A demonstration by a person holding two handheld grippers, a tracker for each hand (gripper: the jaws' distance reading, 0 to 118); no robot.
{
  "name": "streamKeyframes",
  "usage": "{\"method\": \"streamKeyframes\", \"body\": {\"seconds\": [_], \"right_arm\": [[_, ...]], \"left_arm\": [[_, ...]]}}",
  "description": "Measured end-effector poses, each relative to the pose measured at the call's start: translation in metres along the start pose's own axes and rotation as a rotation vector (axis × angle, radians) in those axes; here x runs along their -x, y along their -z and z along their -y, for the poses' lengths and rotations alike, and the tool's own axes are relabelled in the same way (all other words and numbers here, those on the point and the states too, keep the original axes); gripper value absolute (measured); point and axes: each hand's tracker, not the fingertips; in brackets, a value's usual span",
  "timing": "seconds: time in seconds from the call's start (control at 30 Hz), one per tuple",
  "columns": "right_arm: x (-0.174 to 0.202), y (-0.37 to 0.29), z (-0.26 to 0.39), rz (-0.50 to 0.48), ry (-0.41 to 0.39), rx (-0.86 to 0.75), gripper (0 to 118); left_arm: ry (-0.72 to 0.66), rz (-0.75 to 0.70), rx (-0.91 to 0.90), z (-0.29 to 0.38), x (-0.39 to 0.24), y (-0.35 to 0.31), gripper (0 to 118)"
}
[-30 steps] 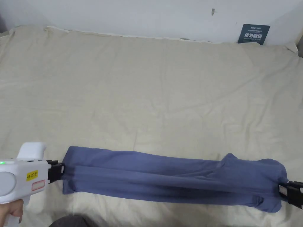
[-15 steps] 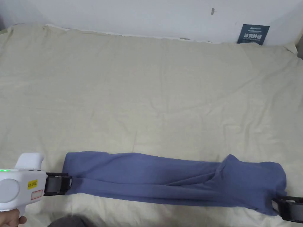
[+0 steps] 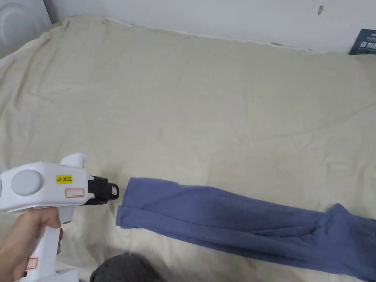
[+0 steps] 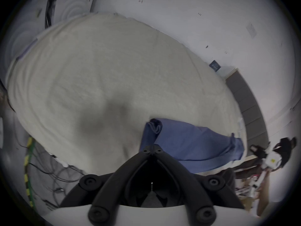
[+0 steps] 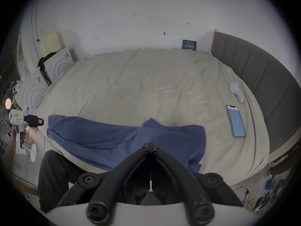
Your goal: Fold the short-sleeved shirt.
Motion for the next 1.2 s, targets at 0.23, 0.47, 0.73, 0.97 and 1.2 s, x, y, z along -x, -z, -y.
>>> {"method": "streamKeyframes", "body": {"seconds": [0.23, 0.47, 0.73, 0.97, 1.2], "right_arm": [[0.009, 0.010, 0.000, 0.001, 0.041, 0.026, 0], [0.014, 0.014, -0.003, 0.008, 0.067, 0.050, 0], [0.020, 0.013, -0.003, 0.010, 0.074, 0.060, 0], [0.023, 0.017, -0.003, 0.000, 0.105, 0.066, 0], [0.028, 0.020, -0.004, -0.026, 0.095, 0.072, 0]], "left_arm": [[-0.016, 0.121, 0.058, -0.016, 0.023, 0.024, 0], [-0.021, 0.187, 0.132, -0.022, 0.035, 0.044, 114], [0.047, 0.297, 0.256, -0.021, 0.018, 0.083, 113], [-0.065, 0.456, 0.331, -0.026, 0.019, 0.112, 103], [-0.065, 0.361, 0.306, -0.021, 0.022, 0.119, 8]]}}
